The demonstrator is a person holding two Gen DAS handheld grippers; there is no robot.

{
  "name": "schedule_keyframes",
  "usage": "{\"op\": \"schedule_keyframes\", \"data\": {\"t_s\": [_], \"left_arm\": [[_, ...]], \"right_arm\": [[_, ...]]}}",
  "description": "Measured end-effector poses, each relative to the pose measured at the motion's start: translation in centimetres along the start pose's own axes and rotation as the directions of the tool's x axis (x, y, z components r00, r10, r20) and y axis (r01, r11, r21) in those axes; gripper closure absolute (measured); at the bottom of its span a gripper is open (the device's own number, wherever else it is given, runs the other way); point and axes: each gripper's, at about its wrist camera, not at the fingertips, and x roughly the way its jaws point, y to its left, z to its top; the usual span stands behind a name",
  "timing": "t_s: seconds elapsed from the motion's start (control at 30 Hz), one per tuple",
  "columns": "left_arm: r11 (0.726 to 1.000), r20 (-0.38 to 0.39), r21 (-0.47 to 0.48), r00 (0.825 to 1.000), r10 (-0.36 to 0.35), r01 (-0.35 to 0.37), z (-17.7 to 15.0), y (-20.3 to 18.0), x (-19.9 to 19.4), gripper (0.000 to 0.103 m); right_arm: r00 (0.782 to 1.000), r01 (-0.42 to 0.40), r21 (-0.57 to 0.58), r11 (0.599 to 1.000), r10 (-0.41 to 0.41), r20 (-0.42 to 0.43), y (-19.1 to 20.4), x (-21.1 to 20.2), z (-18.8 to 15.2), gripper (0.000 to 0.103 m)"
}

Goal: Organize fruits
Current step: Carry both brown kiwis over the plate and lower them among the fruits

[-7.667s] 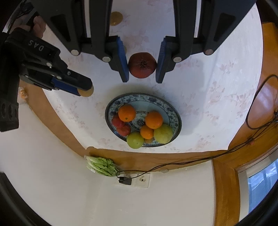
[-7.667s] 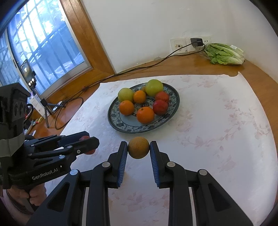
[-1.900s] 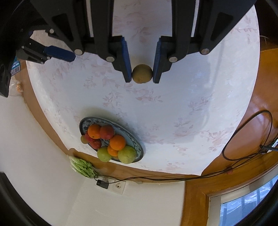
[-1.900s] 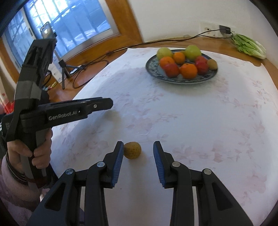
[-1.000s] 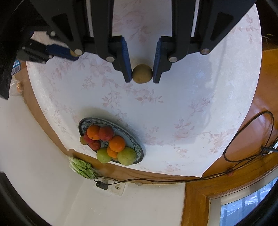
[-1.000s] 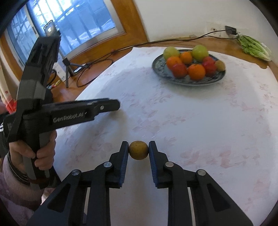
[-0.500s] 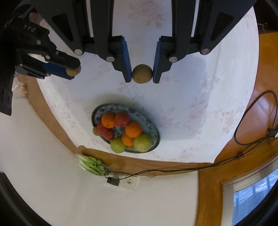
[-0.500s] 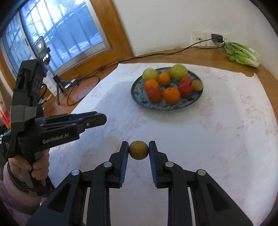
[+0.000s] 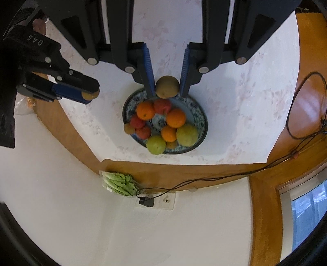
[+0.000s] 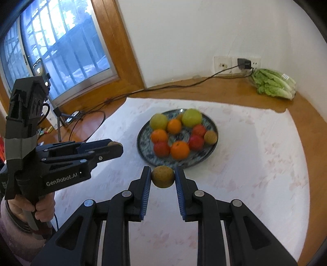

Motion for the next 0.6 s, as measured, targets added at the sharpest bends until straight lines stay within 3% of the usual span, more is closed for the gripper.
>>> {"op": "schedule_keyframes", "data": {"t_s": [0.33,0.6], "left_arm": [[1.000,0.002,-0.011,1.000,0.006,-0.006,2.4,0.0,2.3,0.077],[0.999,-0.024,-0.036,0.999,0.030,-0.030,2.1,1.0,5.7,0.077]], "right_arm": [[1.000,0.018,0.004,1.000,-0.018,0.021,-0.8,1.3,2.6,0.078],[1.000,0.028,0.015,0.999,-0.029,0.011,-1.4,4.4,3.2,0.078]]}}
